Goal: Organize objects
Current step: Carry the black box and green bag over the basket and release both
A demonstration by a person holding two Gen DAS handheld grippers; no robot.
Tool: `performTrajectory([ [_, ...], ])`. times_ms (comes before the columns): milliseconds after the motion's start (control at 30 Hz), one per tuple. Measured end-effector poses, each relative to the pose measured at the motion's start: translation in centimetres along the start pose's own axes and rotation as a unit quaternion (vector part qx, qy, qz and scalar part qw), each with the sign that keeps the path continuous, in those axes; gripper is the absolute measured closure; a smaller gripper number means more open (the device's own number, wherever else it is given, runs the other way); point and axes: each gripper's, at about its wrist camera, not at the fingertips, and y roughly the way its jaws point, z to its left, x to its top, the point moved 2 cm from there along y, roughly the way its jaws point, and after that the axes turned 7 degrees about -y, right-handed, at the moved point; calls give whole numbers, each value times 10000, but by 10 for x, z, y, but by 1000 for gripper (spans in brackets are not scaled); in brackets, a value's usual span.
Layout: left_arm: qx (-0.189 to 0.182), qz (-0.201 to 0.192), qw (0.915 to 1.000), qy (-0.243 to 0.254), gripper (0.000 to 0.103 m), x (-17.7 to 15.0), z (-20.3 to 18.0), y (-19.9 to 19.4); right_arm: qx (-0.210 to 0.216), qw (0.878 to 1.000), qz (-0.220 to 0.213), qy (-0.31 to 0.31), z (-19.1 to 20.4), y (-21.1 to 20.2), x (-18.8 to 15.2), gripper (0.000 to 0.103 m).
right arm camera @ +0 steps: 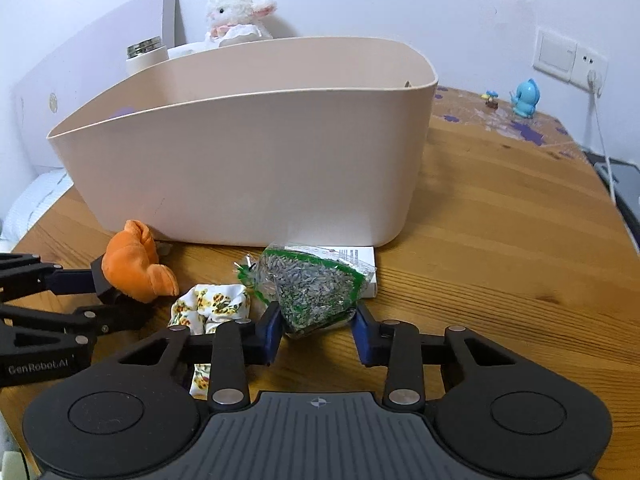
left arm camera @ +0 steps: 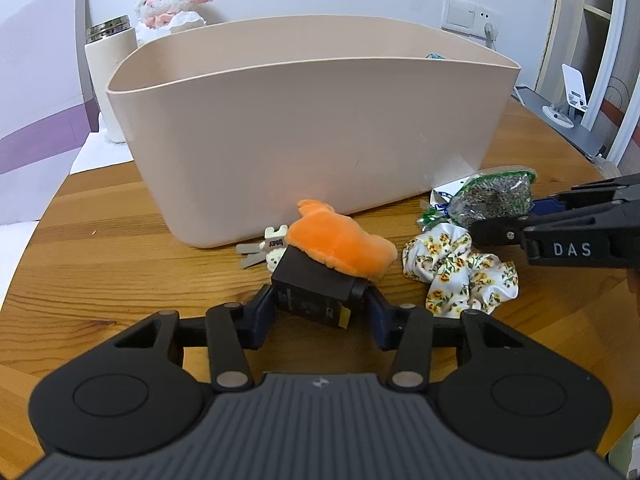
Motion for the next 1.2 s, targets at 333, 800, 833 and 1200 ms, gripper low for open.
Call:
performTrajectory([
  [333,179,-108,9998,8,53,-4,6,-30,-116,9995,-269,-106,7,-37,1,71],
  [800,156,-778,9968,-26,53,26,11,-87,-253,9955,-892,-185,16,-90,27,71],
  [833,161,-883,9960,-20,53,32,11,-91,-286,9948,-959,-191,16,-94,32,71],
  [1200,456,-1689,9845,131,53,105,0,-97,-477,9866,-1536,-274,5,-102,103,71],
])
